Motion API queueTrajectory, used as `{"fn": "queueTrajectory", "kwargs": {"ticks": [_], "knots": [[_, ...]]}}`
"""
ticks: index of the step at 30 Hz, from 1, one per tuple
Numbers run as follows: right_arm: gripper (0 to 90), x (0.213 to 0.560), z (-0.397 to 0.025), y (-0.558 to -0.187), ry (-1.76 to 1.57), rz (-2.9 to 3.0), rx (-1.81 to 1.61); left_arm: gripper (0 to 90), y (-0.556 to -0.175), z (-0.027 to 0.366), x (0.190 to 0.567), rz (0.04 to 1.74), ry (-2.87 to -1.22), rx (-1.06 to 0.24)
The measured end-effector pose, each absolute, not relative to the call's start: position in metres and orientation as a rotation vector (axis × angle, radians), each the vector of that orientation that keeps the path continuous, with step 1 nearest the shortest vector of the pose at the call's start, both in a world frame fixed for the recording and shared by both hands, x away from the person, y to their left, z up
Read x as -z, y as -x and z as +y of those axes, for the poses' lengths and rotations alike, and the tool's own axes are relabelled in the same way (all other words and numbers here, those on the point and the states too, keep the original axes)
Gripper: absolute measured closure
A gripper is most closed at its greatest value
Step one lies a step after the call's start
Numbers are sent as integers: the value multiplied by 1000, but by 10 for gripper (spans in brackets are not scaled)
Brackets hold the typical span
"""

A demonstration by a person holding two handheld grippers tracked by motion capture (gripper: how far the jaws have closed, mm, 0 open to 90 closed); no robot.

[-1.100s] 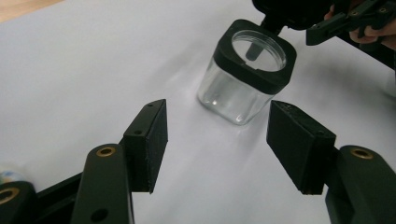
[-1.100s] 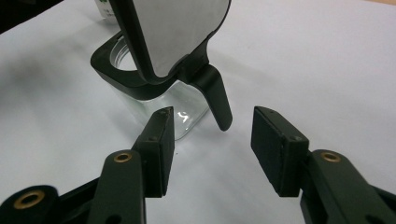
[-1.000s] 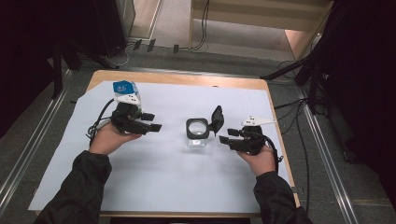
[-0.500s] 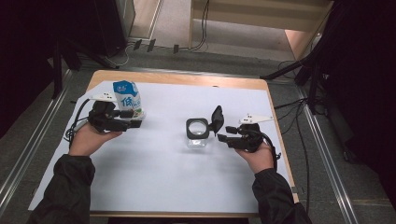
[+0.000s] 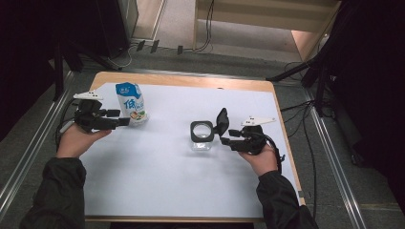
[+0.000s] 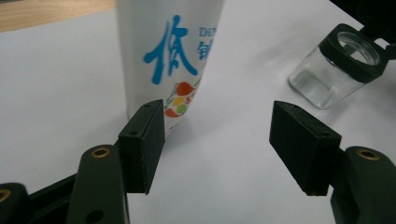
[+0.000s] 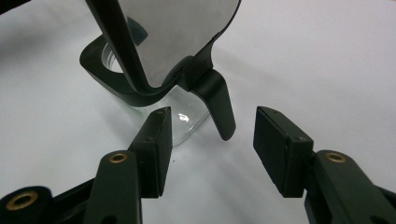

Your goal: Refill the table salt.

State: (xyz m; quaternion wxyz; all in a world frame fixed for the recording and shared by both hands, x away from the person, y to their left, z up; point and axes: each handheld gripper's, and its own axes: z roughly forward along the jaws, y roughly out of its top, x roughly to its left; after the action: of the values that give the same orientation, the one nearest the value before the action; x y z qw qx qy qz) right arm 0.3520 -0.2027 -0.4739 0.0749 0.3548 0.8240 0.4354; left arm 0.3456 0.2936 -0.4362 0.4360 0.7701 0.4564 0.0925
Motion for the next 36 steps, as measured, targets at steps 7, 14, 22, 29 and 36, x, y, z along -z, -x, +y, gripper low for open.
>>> {"fn": "queueTrajectory", "kwargs": {"ticks": [7,14,22,29,36], "knots": [[484,475,-204,-348,-1072,2469,-1309,360,-359,301,436,1144,-1912,-230],[484,477,-207,-342,-1077,2467,-1301,369,-377,298,435,1139,-1902,-232],[484,480,-209,-337,-1092,2457,-1296,413,-395,294,434,1123,-1908,-235],[484,481,-212,-332,-1106,2443,-1296,509,-403,289,431,1081,-1914,-273],[484,482,-212,-330,-1105,2436,-1303,637,-407,290,434,1080,-1913,-253]]}}
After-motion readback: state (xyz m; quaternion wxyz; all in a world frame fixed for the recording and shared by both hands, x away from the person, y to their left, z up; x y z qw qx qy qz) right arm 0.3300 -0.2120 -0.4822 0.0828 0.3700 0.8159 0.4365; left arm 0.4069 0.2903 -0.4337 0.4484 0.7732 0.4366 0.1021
